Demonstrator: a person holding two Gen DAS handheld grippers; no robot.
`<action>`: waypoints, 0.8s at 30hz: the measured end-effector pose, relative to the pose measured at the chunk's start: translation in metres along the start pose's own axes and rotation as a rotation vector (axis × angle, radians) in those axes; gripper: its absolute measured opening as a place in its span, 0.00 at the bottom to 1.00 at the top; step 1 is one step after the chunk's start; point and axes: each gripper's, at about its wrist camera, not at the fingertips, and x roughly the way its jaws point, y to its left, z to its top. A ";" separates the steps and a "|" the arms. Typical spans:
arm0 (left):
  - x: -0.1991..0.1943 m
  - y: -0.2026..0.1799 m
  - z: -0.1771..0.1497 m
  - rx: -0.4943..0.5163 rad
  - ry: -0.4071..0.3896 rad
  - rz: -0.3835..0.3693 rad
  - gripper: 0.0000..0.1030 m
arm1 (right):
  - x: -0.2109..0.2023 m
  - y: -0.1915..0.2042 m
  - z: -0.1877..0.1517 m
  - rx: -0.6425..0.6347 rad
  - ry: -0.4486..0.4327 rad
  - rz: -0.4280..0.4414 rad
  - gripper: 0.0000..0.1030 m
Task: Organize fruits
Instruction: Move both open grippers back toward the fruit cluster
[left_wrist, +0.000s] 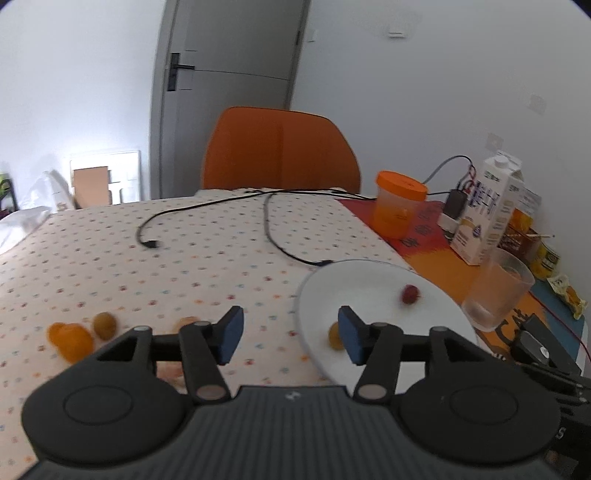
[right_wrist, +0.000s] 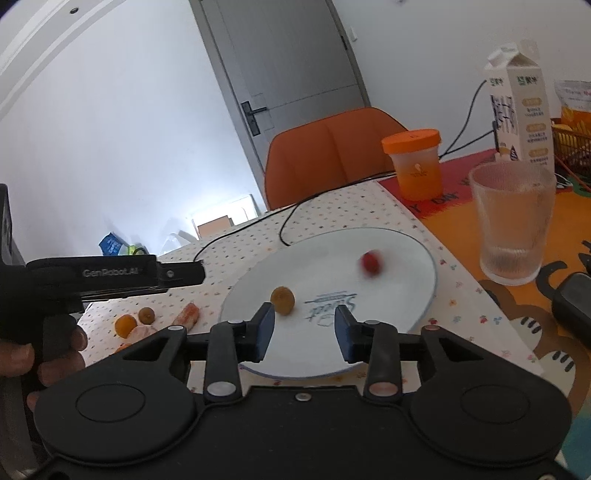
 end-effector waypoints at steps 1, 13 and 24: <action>-0.003 0.004 0.000 -0.006 -0.002 0.007 0.59 | 0.000 0.002 0.000 -0.003 0.000 0.001 0.37; -0.041 0.061 -0.011 -0.079 -0.032 0.092 0.77 | -0.001 0.039 -0.003 -0.060 -0.004 0.025 0.58; -0.078 0.113 -0.024 -0.136 -0.053 0.196 0.80 | 0.007 0.069 -0.007 -0.094 -0.002 0.069 0.74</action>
